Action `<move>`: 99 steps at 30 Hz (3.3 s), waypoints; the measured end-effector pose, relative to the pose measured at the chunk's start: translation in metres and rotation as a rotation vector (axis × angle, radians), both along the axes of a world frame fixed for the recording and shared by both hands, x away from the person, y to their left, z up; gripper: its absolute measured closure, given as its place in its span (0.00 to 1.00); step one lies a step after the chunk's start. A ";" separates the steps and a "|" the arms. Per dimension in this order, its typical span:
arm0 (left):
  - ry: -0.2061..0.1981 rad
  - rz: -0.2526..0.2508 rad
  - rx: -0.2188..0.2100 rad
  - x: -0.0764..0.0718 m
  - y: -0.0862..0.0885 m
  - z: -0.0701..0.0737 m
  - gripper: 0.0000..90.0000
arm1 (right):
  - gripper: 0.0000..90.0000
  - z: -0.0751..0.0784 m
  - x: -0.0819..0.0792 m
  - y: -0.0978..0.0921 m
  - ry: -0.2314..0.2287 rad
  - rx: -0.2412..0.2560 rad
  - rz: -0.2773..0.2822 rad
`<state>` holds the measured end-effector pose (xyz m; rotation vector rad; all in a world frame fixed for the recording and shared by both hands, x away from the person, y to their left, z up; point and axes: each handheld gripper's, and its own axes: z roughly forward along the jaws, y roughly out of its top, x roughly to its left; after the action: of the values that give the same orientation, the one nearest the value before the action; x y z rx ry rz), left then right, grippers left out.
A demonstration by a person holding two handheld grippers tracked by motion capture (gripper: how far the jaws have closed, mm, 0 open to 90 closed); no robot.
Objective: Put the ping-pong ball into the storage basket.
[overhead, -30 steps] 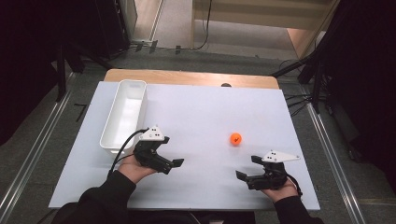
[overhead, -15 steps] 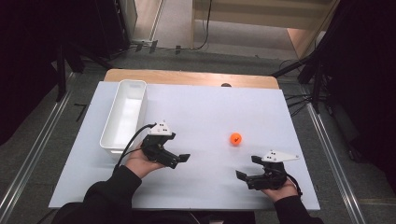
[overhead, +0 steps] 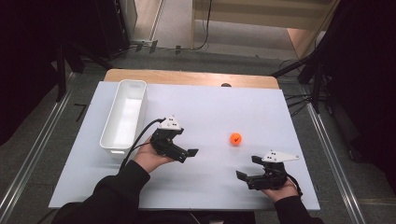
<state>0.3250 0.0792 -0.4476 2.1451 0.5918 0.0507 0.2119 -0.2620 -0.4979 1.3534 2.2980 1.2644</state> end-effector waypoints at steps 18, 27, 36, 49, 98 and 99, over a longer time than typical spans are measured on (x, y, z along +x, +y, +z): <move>0.000 -0.016 0.002 0.008 -0.018 -0.003 0.01 | 0.07 0.000 0.000 0.000 -0.004 -0.005 0.001; -0.004 -0.028 0.002 0.011 -0.029 -0.004 0.01 | 0.07 0.000 0.000 0.000 -0.004 -0.007 0.001; -0.005 -0.037 0.006 0.014 -0.040 -0.005 0.01 | 0.07 -0.001 0.000 0.000 -0.001 -0.013 0.007; 0.001 -0.036 -0.004 0.022 -0.053 -0.005 0.01 | 0.07 -0.002 0.001 0.001 -0.005 -0.028 0.003; -0.042 -0.054 0.016 0.042 -0.107 -0.007 0.07 | 0.08 -0.003 0.001 0.002 0.003 -0.026 0.013; -0.040 -0.056 0.014 0.042 -0.108 -0.008 0.07 | 0.07 -0.003 0.001 0.002 0.002 -0.027 0.014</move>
<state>0.3671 -0.0285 -0.4553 2.1686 0.5090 0.0669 0.2129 -0.2602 -0.5005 1.3332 2.3210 1.2323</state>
